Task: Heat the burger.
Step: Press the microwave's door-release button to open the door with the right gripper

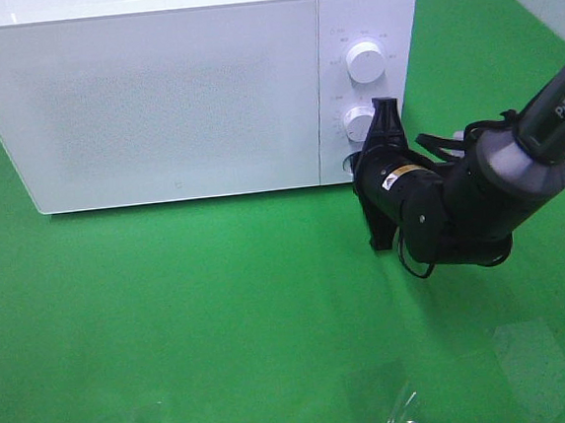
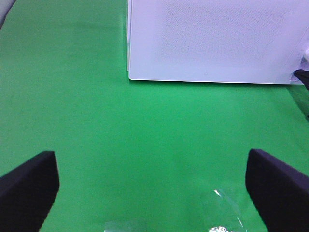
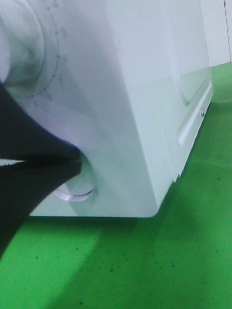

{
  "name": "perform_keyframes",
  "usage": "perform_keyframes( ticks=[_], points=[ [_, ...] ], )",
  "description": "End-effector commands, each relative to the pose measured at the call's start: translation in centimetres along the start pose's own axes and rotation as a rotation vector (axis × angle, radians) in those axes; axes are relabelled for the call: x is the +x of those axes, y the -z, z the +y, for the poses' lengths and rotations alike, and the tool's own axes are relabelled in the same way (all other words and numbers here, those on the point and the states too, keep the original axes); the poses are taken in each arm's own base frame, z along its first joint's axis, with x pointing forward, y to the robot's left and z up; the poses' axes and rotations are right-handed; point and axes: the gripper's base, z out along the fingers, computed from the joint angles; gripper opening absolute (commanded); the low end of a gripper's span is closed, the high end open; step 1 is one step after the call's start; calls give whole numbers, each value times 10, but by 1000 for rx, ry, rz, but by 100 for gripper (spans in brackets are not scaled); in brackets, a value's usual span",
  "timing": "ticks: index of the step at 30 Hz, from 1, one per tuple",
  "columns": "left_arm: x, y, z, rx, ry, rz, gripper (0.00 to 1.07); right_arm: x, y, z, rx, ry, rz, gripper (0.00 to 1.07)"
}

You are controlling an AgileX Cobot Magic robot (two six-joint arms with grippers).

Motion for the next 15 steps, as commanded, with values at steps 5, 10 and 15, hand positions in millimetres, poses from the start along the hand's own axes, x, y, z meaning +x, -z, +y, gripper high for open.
perform_keyframes(
  ticks=[5,10,15],
  points=[
    [1,2,-1,11,3,-20,98,-1,-6,33,-244,-7,-25,0],
    [1,2,-1,11,3,-20,98,4,-19,29,-270,-8,-26,0],
    [1,2,-1,11,3,-20,98,4,-25,27,-294,-16,-45,0]
  ],
)
